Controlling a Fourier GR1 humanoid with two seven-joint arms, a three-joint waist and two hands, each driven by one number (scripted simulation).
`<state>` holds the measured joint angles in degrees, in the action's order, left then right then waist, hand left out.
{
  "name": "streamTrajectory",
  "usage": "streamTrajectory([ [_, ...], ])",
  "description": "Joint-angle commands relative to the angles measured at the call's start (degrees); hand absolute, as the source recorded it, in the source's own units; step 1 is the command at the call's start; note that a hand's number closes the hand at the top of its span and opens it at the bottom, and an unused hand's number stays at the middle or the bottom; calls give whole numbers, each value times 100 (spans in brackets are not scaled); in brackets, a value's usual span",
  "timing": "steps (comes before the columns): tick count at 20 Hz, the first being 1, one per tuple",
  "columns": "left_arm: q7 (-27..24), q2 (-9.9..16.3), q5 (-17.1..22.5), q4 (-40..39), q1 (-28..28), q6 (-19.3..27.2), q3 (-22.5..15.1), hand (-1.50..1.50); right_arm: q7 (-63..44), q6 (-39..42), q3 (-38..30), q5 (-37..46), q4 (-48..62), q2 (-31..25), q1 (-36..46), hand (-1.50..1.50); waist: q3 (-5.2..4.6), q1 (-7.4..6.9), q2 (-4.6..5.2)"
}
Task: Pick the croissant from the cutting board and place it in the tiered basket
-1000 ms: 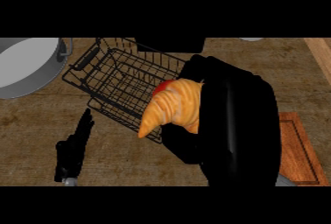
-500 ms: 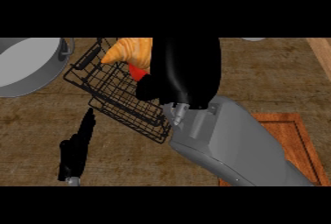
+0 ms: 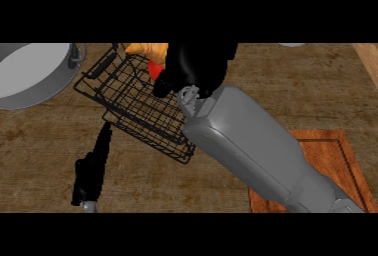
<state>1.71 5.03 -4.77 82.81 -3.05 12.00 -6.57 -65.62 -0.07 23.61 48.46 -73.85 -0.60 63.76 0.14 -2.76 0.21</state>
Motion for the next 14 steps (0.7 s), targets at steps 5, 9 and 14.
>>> streamTrajectory([
  [5,146,-40,-15,-256,76,-13,3,0,-465,-2156,-300,-948,124,57,-380,-150,-17,-44,37],
  [9,73,-43,-52,-393,100,-13,7,0,36,-3205,-266,-1203,168,58,-433,-150,-18,-31,42],
  [14,-93,-45,7,-530,153,-3,137,0,460,-4268,-376,-1152,131,58,-455,-150,-20,121,14],
])
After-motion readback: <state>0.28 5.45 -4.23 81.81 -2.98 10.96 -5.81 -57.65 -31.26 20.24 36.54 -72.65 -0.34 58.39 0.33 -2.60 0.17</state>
